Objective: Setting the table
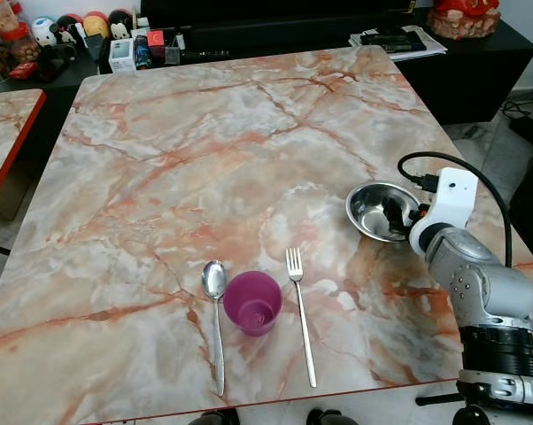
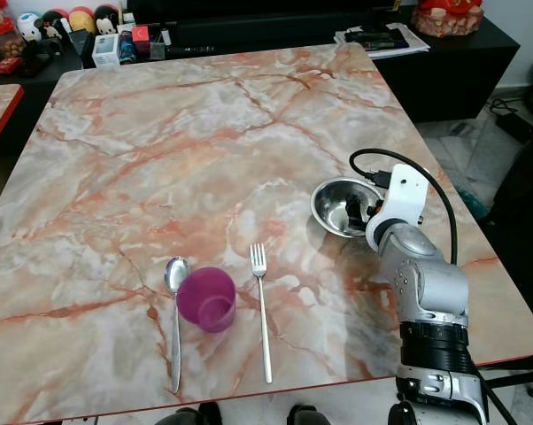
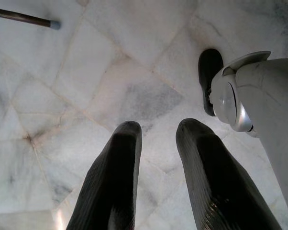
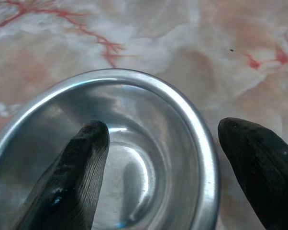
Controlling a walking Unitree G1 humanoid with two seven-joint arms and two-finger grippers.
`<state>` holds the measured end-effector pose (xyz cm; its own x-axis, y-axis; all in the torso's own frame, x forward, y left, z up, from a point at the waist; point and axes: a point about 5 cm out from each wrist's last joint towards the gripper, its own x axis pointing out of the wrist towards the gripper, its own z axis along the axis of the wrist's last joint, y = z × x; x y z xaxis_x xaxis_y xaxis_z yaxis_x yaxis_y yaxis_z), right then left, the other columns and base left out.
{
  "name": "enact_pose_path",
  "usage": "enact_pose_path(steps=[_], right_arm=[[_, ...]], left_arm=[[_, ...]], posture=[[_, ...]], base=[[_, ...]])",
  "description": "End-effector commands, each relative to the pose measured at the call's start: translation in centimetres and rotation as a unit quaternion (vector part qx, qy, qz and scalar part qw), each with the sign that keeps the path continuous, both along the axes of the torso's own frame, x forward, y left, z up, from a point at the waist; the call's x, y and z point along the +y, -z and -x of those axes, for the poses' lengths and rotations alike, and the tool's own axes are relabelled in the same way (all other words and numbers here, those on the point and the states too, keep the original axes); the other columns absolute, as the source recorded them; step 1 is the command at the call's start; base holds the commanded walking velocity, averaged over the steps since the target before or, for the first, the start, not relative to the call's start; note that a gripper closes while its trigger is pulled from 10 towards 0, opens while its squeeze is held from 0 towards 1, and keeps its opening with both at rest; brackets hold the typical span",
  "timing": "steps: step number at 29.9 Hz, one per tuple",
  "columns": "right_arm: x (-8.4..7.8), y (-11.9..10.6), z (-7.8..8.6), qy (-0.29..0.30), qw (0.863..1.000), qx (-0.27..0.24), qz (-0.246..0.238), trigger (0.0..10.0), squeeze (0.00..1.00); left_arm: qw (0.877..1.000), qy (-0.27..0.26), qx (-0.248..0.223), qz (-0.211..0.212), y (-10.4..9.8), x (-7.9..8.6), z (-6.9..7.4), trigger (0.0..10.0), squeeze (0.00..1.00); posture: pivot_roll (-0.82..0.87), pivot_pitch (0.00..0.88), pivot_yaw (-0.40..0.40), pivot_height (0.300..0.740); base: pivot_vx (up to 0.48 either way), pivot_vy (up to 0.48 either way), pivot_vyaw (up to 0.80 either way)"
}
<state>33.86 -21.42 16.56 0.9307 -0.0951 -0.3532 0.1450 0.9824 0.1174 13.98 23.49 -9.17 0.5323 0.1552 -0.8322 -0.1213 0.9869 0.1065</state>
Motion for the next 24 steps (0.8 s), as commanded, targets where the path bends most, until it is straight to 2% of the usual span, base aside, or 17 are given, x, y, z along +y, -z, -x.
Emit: enact_pose_path(steps=[1, 7, 8, 9, 13, 24], right_arm=[[-0.36, 0.47, 0.20, 0.015, 1.000, 0.005, 0.000, 10.0, 0.00], [-0.56, 0.59, 0.17, 0.024, 1.000, 0.004, -0.004, 10.0, 0.00], [-0.56, 0.59, 0.17, 0.024, 1.000, 0.004, -0.004, 3.7, 0.00], [-0.48, 0.57, 0.12, 0.024, 1.000, 0.002, -0.007, 0.0, 0.00], [-0.18, 0.41, -0.04, 0.023, 1.000, -0.006, -0.014, 0.0, 0.00], [0.33, 0.63, -0.13, 0.015, 1.000, -0.006, -0.020, 0.0, 0.00]], left_arm=[[1.000, -0.002, 0.024, -0.006, 0.34, 0.59, 1.28, 10.0, 0.00], [1.000, -0.002, 0.025, -0.005, 0.36, 0.70, 1.45, 10.0, 0.00], [1.000, -0.002, 0.025, -0.005, 0.36, 0.70, 1.45, 10.0, 0.00], [1.000, -0.001, 0.026, -0.006, 0.39, 0.71, 1.58, 10.0, 0.00], [1.000, -0.002, 0.029, -0.007, 0.47, 0.76, 1.91, 10.0, 0.00], [1.000, -0.001, 0.027, -0.005, 0.45, 0.64, 1.71, 10.0, 0.00]], posture=[[-0.07, 0.197, 0.043, 0.740], [-0.07, 0.197, 0.043, 0.740], [-0.07, 0.197, 0.043, 0.740], [-0.07, 0.195, 0.042, 0.740], [-0.07, 0.195, 0.042, 0.740], [-0.07, 0.197, 0.041, 0.740]], base=[[0.000, 0.000, 0.00], [0.000, 0.000, 0.00], [0.000, 0.000, 0.00], [0.000, 0.000, 0.00], [0.000, 0.000, 0.00], [0.000, 0.000, 0.00]])
